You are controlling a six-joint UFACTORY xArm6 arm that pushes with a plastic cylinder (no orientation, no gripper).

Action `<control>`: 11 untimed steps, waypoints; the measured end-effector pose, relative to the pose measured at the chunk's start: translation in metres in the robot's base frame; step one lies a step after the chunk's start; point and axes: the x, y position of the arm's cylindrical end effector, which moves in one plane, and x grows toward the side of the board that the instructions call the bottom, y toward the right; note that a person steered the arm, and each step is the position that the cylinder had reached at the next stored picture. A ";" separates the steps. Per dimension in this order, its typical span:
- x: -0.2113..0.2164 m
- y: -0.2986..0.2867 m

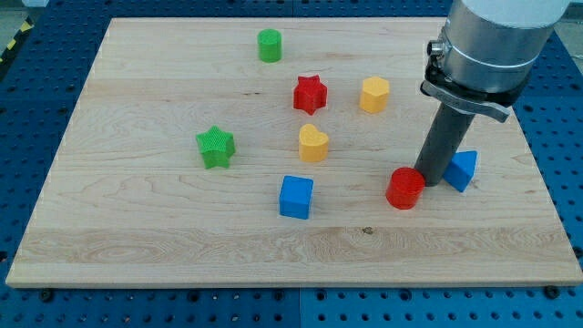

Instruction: Push the blue triangle towards the top of the red circle

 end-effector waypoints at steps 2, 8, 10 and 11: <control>0.017 0.003; 0.016 0.079; -0.008 0.058; -0.011 0.047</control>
